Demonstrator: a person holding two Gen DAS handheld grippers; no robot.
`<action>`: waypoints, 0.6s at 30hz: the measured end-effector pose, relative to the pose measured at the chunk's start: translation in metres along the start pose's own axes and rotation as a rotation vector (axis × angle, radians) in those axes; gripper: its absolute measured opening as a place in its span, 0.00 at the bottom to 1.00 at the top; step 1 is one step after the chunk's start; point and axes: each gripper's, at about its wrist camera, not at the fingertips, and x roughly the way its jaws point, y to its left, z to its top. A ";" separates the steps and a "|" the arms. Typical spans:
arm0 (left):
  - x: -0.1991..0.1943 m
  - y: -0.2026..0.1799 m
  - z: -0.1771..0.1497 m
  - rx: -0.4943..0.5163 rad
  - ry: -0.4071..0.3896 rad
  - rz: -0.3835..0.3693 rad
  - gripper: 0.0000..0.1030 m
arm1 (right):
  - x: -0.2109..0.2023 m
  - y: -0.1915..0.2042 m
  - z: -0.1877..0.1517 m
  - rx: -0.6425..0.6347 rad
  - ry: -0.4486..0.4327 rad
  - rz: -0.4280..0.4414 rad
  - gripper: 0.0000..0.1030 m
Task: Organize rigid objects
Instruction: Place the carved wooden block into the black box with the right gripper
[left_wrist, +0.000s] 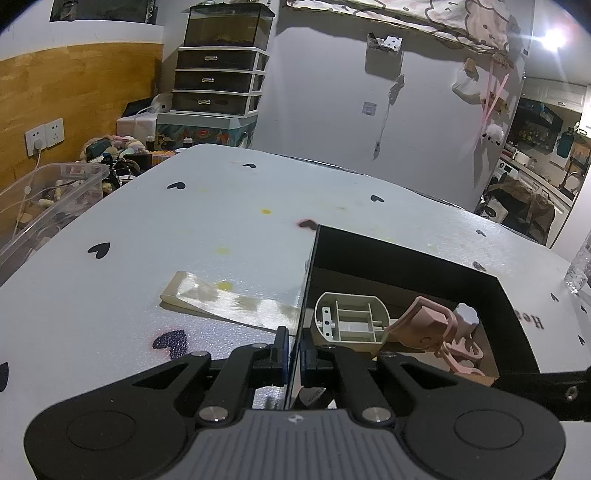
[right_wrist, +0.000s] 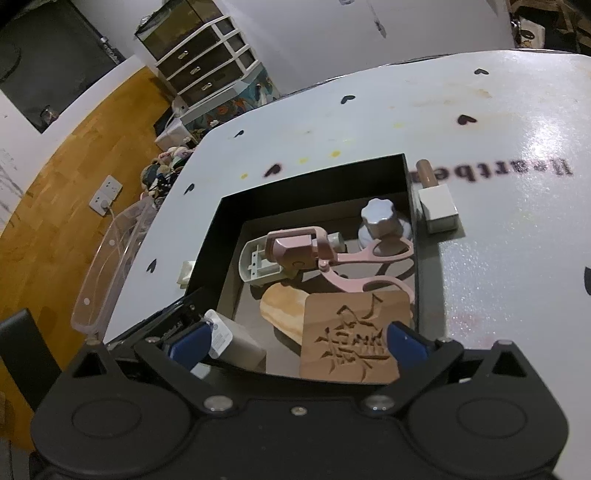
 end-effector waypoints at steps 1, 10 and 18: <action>0.000 0.000 0.000 0.000 0.000 0.001 0.05 | -0.001 0.000 0.000 -0.006 -0.001 0.004 0.99; 0.000 0.000 0.000 0.002 0.000 0.003 0.05 | -0.017 -0.009 0.002 -0.070 -0.036 0.074 1.00; 0.000 0.000 0.000 0.001 0.000 0.002 0.05 | -0.042 -0.032 0.003 -0.164 -0.160 0.045 1.00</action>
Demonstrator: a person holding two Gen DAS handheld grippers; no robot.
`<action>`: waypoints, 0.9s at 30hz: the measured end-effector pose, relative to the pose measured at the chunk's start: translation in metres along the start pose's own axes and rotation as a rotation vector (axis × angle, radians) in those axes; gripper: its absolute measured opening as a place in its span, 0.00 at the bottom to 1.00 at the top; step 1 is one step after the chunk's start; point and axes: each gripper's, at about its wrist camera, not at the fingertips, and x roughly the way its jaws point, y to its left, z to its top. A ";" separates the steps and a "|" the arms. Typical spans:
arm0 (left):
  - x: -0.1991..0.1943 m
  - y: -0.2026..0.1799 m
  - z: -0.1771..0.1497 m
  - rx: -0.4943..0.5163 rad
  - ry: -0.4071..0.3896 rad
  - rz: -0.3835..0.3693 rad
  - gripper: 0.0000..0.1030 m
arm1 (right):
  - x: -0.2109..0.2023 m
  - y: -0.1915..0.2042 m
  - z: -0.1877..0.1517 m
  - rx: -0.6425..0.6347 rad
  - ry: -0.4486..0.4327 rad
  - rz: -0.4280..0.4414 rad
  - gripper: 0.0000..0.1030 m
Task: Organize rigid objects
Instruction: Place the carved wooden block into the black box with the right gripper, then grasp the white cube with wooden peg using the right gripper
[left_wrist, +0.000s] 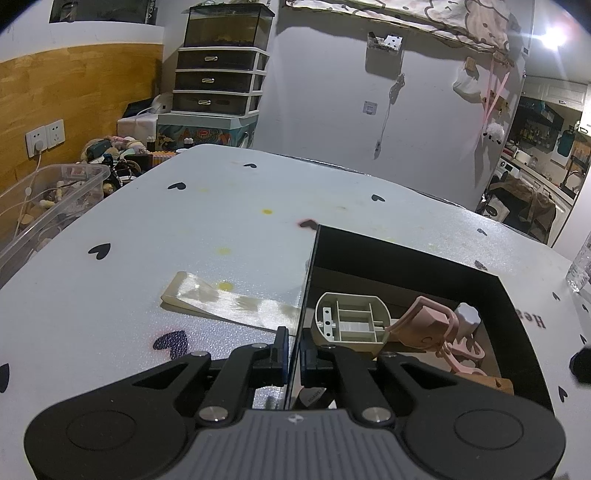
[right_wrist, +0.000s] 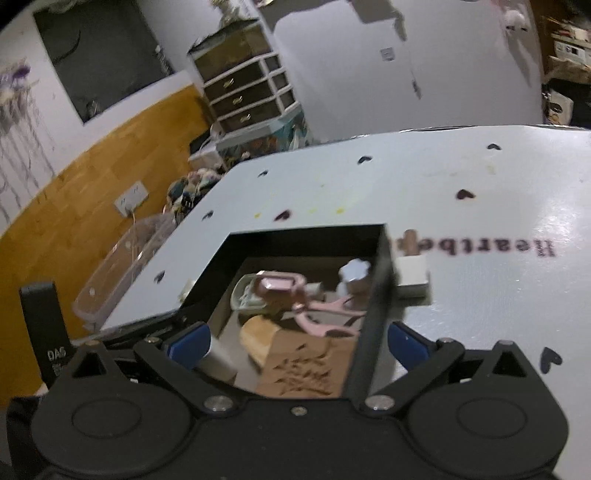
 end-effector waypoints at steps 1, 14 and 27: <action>0.000 0.000 0.000 0.000 0.000 0.000 0.05 | -0.002 -0.008 0.001 0.028 -0.015 -0.008 1.00; 0.000 0.000 0.000 0.002 0.002 0.001 0.05 | 0.009 -0.094 0.015 -0.112 -0.157 -0.187 1.00; 0.003 0.004 0.000 -0.004 0.009 -0.008 0.06 | 0.069 -0.095 0.019 -0.294 0.016 0.014 0.52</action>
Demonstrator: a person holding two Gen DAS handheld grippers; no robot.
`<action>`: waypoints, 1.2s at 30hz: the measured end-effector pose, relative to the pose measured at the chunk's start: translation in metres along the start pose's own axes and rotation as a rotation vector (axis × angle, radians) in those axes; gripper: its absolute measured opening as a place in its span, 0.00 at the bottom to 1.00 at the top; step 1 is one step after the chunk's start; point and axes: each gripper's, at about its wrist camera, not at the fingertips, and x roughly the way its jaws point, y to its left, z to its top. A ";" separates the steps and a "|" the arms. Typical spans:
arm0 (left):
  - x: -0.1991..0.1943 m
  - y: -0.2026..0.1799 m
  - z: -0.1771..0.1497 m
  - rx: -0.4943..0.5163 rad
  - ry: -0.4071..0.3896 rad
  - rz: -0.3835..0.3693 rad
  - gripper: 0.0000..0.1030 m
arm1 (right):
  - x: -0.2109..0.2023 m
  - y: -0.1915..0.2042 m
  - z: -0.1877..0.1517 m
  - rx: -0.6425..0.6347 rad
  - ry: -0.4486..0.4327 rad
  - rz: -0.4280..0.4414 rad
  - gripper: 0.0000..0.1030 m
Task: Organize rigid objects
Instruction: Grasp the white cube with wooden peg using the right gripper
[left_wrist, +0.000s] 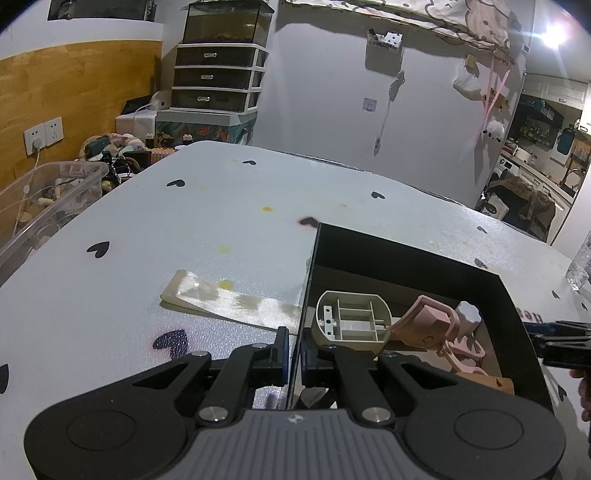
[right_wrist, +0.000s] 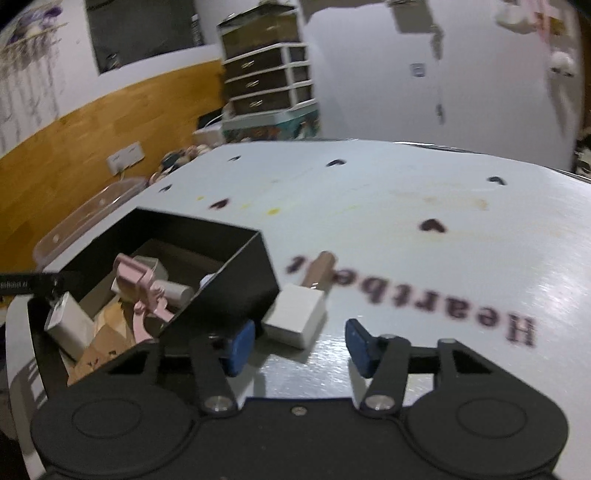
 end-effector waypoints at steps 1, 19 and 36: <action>0.000 0.001 0.000 -0.002 0.000 -0.002 0.06 | 0.003 0.001 0.000 -0.010 0.008 0.010 0.51; -0.002 0.003 0.000 -0.023 -0.004 -0.005 0.07 | 0.009 -0.009 0.006 0.027 0.010 -0.076 0.41; -0.009 0.009 0.000 -0.031 -0.005 0.014 0.07 | 0.048 0.001 0.034 -0.073 0.120 -0.093 0.41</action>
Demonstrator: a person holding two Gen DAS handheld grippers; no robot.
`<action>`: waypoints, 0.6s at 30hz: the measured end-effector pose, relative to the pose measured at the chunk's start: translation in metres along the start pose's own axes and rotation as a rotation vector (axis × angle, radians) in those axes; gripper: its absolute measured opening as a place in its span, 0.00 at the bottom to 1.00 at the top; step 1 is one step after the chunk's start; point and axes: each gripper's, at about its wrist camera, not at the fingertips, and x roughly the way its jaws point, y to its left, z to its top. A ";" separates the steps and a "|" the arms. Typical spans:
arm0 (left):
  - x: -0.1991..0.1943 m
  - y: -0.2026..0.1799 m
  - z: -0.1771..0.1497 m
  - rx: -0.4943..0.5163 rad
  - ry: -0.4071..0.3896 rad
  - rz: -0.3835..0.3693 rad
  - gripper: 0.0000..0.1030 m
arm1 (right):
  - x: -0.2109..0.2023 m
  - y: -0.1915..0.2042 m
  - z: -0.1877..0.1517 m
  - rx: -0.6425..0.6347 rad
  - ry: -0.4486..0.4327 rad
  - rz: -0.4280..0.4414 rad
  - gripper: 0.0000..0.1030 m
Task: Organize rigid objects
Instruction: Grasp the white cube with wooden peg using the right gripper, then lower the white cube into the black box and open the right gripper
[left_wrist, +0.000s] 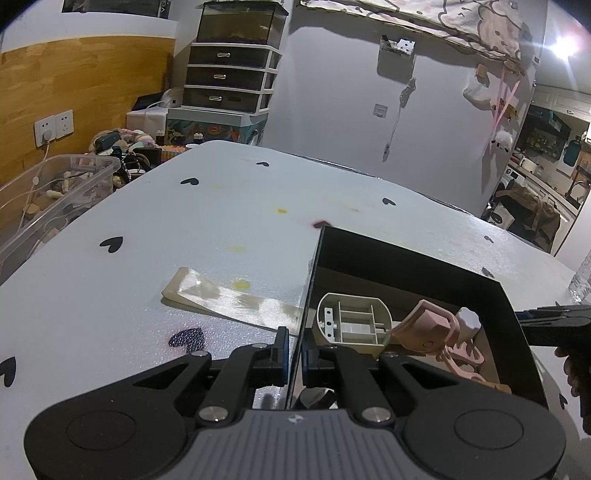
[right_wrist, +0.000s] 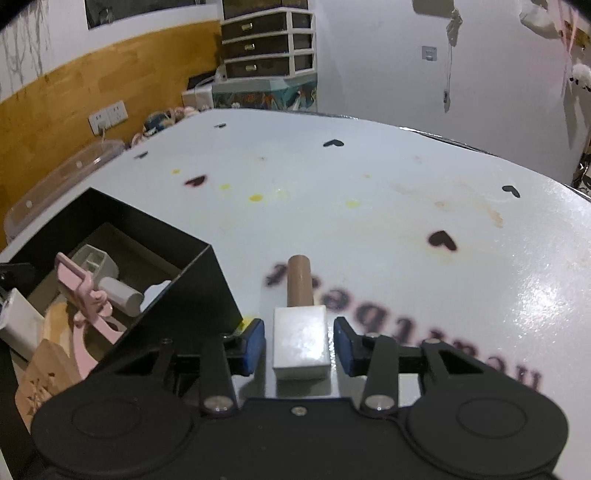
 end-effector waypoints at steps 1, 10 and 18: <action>0.000 0.000 0.000 0.000 0.000 -0.001 0.07 | 0.000 0.000 0.000 -0.008 0.006 -0.007 0.38; 0.000 0.000 0.000 0.001 0.000 0.000 0.06 | -0.014 -0.009 -0.010 0.042 -0.027 -0.027 0.30; 0.000 0.000 0.000 -0.001 -0.001 0.000 0.06 | -0.070 -0.003 0.005 0.102 -0.194 0.106 0.30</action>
